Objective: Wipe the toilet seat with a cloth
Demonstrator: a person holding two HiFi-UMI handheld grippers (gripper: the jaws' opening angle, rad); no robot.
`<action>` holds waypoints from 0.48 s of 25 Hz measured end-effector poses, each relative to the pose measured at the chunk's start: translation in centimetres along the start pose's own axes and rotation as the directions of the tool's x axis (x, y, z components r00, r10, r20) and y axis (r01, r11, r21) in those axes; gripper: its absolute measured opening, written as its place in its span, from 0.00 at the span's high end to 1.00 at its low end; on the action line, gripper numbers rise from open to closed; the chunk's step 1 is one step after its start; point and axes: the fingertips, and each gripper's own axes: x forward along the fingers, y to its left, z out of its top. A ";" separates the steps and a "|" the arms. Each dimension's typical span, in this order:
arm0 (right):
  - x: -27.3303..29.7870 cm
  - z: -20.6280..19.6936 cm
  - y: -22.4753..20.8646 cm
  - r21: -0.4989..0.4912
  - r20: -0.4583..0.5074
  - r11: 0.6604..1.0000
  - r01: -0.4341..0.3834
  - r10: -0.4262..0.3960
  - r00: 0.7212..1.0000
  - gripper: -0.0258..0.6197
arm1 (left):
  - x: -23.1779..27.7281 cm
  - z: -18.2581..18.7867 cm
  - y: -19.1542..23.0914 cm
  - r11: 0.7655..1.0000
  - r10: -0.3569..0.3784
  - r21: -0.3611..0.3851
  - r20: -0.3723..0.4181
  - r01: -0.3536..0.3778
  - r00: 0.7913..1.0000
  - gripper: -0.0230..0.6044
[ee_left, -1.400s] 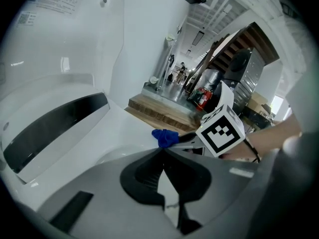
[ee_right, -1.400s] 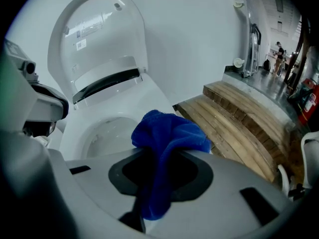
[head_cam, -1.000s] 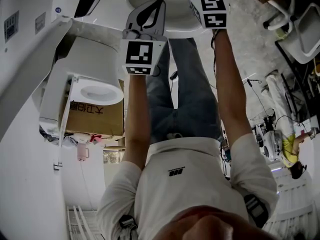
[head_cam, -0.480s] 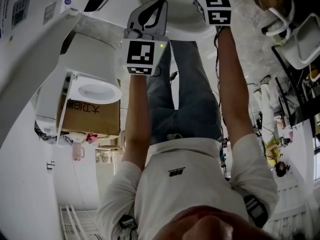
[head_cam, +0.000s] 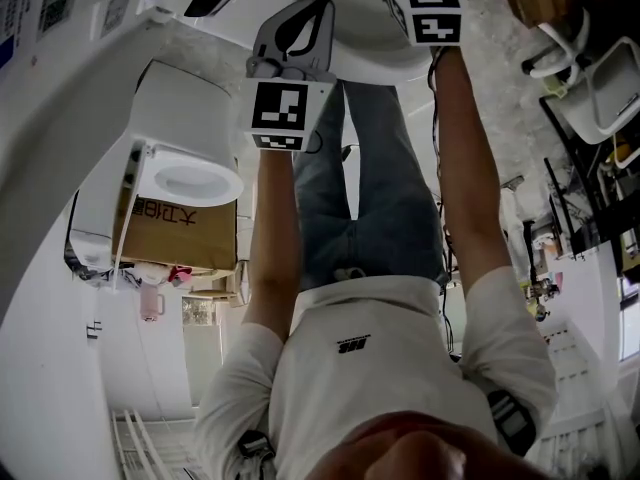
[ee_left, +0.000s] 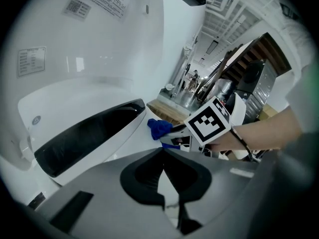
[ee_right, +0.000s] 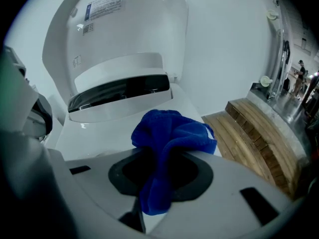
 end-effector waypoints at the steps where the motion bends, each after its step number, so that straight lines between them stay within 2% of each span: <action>1: 0.2 0.2 0.3 -0.003 0.000 1.000 -0.004 0.004 1.000 0.83 | -0.2 0.0 0.2 1.000 0.002 -0.002 0.000 -0.002 1.000 0.95; 12: 1.6 1.9 3.7 -0.044 0.000 0.998 -0.042 0.042 0.999 0.83 | -2.3 -0.4 2.9 0.997 0.057 -0.056 0.028 -0.056 0.998 0.95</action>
